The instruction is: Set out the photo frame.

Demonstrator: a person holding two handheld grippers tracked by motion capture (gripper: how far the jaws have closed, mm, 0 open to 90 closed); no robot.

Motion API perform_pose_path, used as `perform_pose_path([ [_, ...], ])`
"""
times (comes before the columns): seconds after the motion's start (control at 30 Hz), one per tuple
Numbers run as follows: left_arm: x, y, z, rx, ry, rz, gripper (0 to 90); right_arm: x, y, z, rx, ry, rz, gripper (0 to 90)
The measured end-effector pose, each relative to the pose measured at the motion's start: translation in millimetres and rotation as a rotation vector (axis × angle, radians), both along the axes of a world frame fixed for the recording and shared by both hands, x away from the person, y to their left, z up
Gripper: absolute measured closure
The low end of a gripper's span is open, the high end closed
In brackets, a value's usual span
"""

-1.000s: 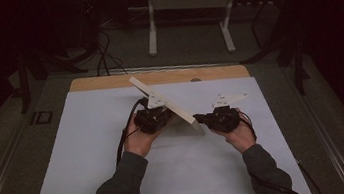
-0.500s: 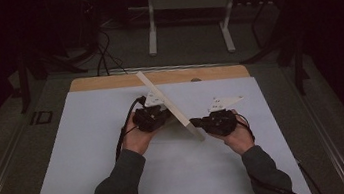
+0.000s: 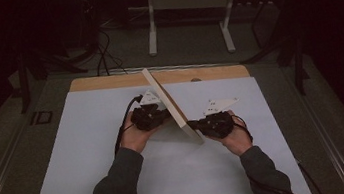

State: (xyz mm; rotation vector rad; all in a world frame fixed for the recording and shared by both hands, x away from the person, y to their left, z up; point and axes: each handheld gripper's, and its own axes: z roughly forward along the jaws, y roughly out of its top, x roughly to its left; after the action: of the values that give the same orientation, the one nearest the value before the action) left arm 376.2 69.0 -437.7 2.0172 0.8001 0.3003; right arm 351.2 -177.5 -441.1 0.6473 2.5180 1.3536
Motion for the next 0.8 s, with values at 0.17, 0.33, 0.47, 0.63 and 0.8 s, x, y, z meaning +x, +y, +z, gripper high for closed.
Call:
perform_pose_path([
  [0.17,1.6,0.9,-0.6,-0.009,0.002,-0.009,89.9,-1.3,1.7,0.4,-0.001,0.001,0.008,90.0],
  [0.33,4.7,3.7,-2.3,-0.031,0.005,-0.026,90.0,-2.9,6.0,0.9,-0.005,0.002,0.028,90.0],
  [0.47,5.9,4.7,-2.6,-0.033,0.004,-0.03,90.0,-3.5,8.1,1.0,-0.006,0.003,0.039,90.0],
  [0.63,7.3,5.9,-3.0,-0.037,0.005,-0.038,90.0,-3.9,9.9,1.1,-0.006,0.006,0.045,90.0],
  [0.8,10.3,8.1,-3.7,-0.051,0.013,-0.047,90.0,-4.1,12.2,1.3,-0.002,0.007,0.053,90.0],
])
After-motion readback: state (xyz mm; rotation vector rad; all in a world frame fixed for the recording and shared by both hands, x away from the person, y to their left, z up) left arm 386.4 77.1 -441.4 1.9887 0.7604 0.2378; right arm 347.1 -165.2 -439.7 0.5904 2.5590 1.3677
